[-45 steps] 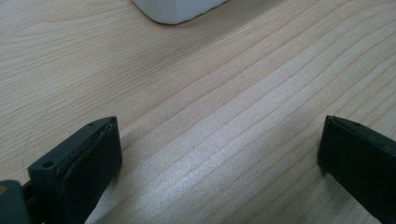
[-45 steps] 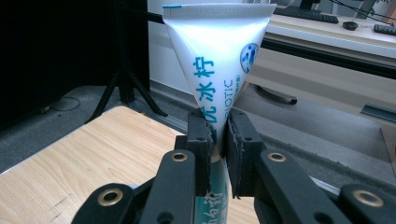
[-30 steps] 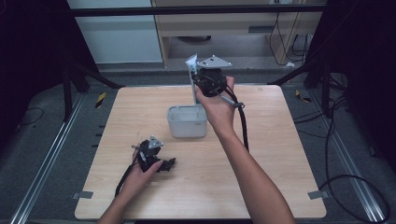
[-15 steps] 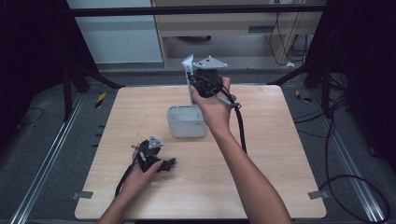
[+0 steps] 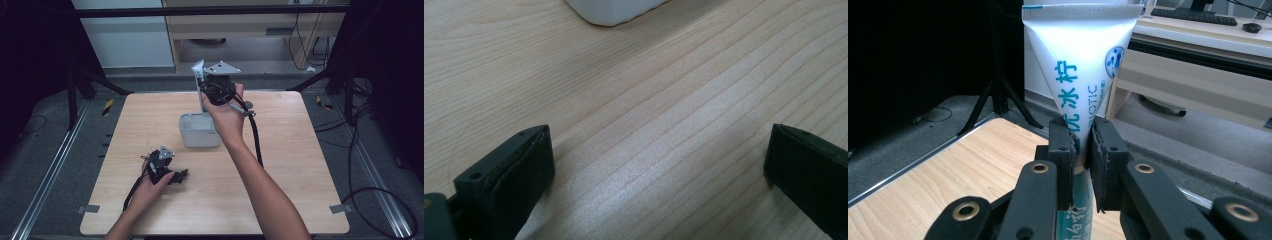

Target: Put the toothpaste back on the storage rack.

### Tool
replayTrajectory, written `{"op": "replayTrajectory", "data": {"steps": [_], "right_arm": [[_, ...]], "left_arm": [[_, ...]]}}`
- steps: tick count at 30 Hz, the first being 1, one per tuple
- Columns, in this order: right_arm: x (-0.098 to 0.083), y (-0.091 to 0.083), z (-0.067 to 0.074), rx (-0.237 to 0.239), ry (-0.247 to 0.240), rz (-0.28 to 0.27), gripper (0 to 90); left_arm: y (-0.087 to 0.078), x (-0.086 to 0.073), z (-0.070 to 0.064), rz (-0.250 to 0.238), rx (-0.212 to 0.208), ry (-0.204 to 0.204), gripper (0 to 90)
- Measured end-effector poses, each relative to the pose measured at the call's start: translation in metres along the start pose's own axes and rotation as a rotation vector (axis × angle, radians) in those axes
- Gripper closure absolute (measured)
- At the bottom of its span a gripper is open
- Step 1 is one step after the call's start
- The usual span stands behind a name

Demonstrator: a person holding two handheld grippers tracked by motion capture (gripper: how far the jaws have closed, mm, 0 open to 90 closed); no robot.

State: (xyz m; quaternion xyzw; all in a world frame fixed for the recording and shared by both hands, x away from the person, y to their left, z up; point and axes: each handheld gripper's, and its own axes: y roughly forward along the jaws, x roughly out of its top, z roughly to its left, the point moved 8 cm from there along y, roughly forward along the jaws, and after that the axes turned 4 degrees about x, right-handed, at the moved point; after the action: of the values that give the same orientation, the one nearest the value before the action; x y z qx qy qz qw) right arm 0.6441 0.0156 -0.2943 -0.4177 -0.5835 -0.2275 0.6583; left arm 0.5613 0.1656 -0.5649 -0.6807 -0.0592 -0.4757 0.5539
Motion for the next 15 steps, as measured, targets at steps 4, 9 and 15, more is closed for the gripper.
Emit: {"op": "replayTrajectory", "data": {"steps": [4, 9, 15], "right_arm": [[-0.0016, 0.0025, 0.0029, 0.004, 0.004, -0.002, 80.8], [-0.0038, 0.0047, 0.0057, 0.012, 0.006, 0.002, 80.8], [-0.0067, 0.0062, 0.0077, 0.017, 0.007, 0.006, 80.8]], "left_arm": [[0.0000, 0.0000, 0.0000, 0.000, 0.000, 0.000, 0.0], [0.0000, 0.0000, 0.0000, 0.000, 0.000, 0.000, 0.0], [0.0000, 0.0000, 0.0001, 0.000, 0.000, 0.001, 0.0]]}}
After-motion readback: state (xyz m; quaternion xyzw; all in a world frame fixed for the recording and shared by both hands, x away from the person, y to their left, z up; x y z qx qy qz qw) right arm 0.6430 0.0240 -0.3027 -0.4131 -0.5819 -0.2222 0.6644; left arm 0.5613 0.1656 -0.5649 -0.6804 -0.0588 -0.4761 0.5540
